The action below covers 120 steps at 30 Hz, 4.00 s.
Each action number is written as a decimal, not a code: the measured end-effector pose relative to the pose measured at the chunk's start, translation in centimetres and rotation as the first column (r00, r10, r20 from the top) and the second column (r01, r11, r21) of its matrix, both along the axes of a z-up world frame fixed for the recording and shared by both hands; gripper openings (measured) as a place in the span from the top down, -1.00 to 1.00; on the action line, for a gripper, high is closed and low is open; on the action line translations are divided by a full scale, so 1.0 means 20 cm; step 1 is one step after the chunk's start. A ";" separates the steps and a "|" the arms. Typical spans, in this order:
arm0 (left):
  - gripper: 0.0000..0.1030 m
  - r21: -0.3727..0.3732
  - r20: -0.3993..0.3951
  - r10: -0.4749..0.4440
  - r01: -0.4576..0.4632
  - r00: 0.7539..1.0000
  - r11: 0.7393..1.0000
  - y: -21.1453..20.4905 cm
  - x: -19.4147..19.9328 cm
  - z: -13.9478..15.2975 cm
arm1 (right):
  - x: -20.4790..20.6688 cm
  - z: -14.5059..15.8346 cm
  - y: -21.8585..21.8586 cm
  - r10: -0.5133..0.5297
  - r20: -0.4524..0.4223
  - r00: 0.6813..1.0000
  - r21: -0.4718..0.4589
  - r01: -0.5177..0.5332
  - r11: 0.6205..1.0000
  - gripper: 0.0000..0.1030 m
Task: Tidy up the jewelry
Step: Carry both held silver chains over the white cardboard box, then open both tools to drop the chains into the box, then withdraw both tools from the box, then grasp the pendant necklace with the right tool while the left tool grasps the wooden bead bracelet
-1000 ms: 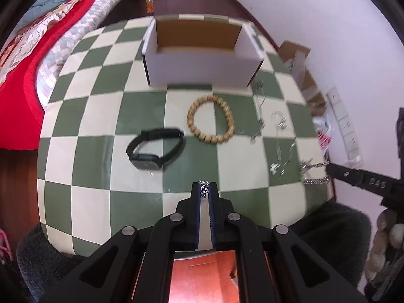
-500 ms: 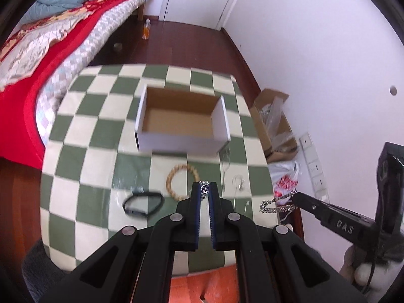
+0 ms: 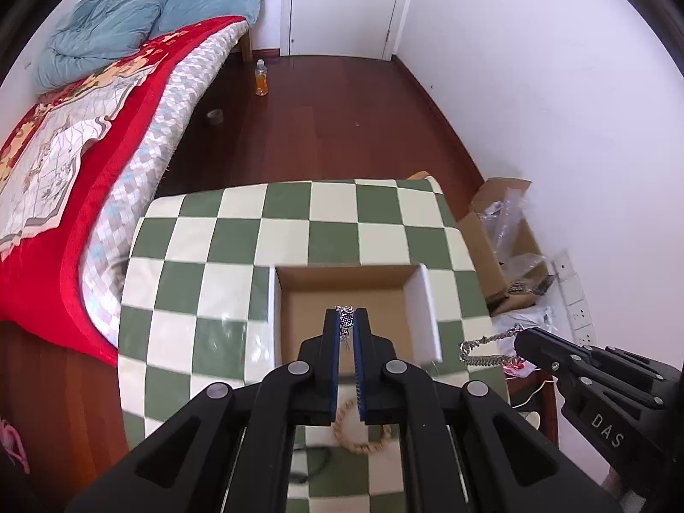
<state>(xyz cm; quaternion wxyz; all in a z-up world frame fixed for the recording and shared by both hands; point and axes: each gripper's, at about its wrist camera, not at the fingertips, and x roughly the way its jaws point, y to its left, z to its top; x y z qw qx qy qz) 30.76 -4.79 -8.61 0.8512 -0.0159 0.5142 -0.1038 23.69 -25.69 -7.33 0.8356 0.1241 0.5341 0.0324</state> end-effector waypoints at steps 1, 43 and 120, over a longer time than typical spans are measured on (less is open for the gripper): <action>0.93 0.009 -0.008 0.005 -0.005 1.000 1.000 0.00 0.04 -0.02 | 0.06 0.00 0.02 0.006 0.000 1.000 -0.003 -0.006 1.000 0.93; -1.00 0.207 0.013 0.214 -0.212 0.977 0.955 0.26 0.11 -0.37 | 0.45 -0.61 0.24 0.042 -0.223 0.974 -0.207 -0.089 0.974 -1.00; -0.34 0.260 -0.237 -0.046 0.109 0.970 0.959 -0.23 -0.19 -0.99 | -0.22 -1.05 -0.21 -0.096 -0.206 0.974 -0.138 0.069 0.988 0.97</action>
